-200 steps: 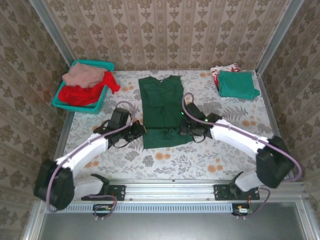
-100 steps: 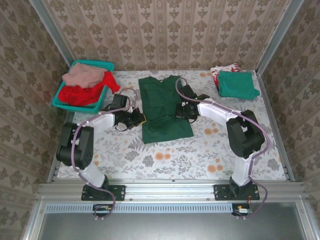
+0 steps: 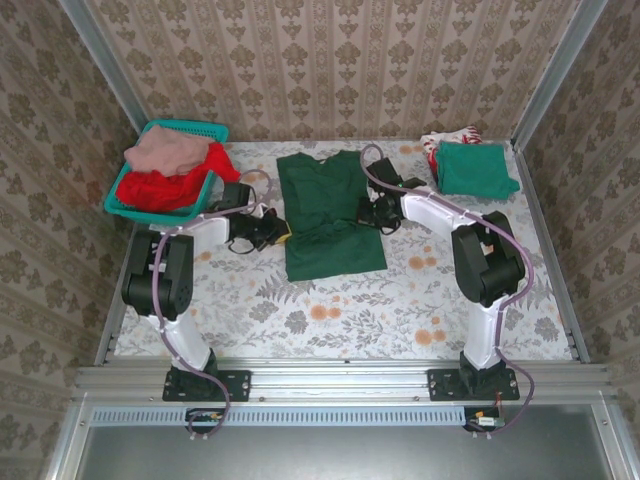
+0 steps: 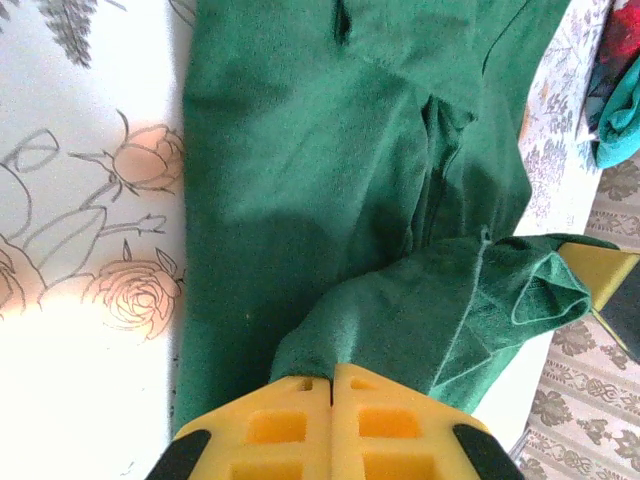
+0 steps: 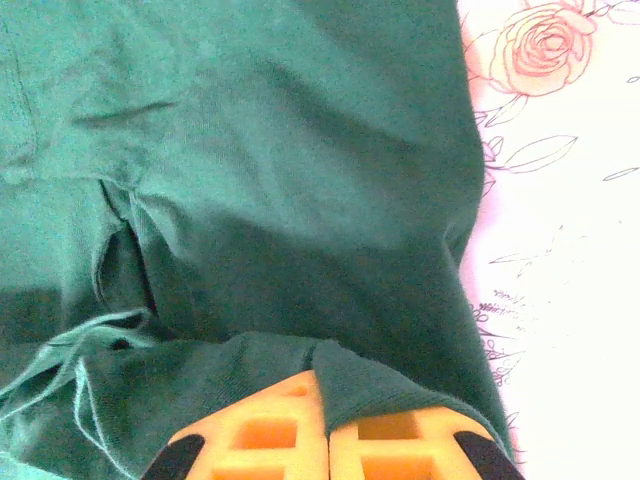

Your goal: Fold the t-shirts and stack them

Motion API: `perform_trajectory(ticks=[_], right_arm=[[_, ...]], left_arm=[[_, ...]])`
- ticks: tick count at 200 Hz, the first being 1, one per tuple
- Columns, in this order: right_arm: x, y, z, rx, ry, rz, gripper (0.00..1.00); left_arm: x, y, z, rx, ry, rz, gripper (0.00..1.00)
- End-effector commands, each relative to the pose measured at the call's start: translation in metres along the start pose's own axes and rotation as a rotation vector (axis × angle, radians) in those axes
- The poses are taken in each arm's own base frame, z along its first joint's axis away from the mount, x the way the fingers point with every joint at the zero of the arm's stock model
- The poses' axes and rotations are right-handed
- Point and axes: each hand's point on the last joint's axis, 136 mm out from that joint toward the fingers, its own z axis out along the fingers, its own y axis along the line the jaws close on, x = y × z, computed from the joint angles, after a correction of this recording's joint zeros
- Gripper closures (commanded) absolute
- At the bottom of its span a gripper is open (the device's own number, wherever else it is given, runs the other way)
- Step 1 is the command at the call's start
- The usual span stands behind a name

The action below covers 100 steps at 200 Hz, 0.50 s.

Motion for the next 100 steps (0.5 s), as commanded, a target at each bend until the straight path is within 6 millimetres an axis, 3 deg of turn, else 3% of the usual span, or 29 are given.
perform_trajectory(ticks=[1, 24, 51, 59, 77, 100], right_arm=[[-0.005, 0.001, -0.008, -0.019, -0.014, -0.017, 0.94], [-0.014, 0.004, -0.001, -0.027, -0.014, -0.014, 0.94], [-0.020, -0.005, 0.020, 0.019, 0.010, -0.010, 0.89], [-0.019, -0.009, 0.023, 0.036, 0.029, -0.008, 0.82], [-0.025, -0.013, 0.021, 0.058, 0.027, -0.013, 0.74], [-0.040, -0.018, 0.001, 0.088, -0.017, -0.021, 0.61]], left_arm=[[-0.008, -0.012, -0.005, 0.036, -0.010, 0.039, 1.00], [-0.016, -0.007, 0.005, 0.047, -0.010, 0.023, 1.00], [-0.025, 0.013, 0.022, 0.014, 0.014, -0.018, 1.00], [-0.027, 0.019, 0.024, 0.000, 0.016, -0.029, 0.88], [-0.033, 0.022, 0.020, -0.026, -0.004, -0.024, 0.83], [-0.037, 0.011, 0.004, -0.042, -0.027, 0.007, 0.70]])
